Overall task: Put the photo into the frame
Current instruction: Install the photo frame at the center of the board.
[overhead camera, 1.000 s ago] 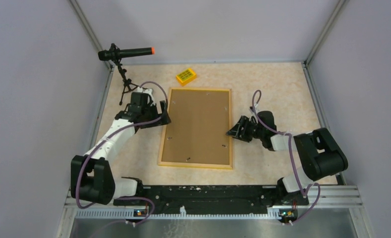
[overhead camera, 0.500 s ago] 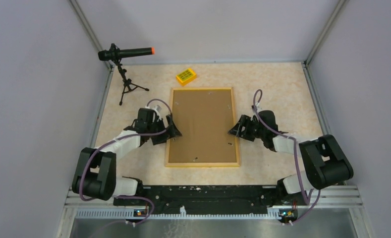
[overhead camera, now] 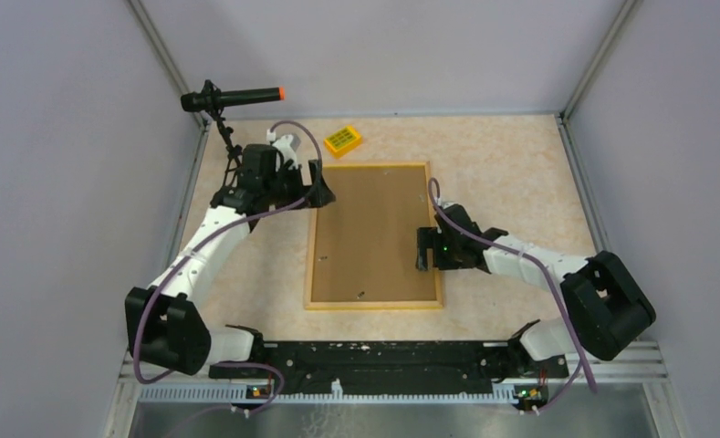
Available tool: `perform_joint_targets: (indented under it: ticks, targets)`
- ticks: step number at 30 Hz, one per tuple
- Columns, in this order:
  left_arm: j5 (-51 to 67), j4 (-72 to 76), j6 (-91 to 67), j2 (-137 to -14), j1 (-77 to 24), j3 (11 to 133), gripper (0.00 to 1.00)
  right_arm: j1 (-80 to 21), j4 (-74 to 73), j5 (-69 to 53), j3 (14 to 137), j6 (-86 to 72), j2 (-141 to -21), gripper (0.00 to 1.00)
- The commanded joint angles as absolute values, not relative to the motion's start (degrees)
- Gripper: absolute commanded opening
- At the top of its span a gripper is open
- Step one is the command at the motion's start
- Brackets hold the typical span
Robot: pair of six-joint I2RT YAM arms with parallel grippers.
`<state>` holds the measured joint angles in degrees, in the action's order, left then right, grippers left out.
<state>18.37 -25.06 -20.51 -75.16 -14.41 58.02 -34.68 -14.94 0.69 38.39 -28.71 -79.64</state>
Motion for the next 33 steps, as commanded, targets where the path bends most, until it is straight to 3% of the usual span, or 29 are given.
perform_joint_targets:
  ticks: [1,5,10,19,26,33]
  targets:
    - [20.84,-27.06,-16.12,-73.52,-15.6,68.36,0.99,-34.8,-22.12,5.32,40.75,-27.19,-78.48,0.83]
    - [22.14,-20.47,-17.72,-74.07,-20.88,74.95,0.99,-35.08,-22.13,5.36,42.57,-27.18,-79.76,0.73]
    - [21.54,-18.33,-14.82,-77.94,-26.0,80.9,0.98,-37.95,-24.7,8.92,46.01,-28.96,-83.02,0.71]
    - [17.36,-14.98,-10.94,-72.27,-26.16,70.96,0.99,-41.2,-26.14,13.67,49.27,-31.73,-88.63,0.62]
    - [16.0,-13.6,-10.76,-69.14,-26.19,69.29,0.99,-41.74,-27.06,15.87,48.78,-33.02,-89.81,0.42]
    - [17.31,-13.45,-11.23,-69.28,-26.14,69.09,0.99,-41.75,-28.08,15.35,49.07,-31.94,-86.81,0.49]
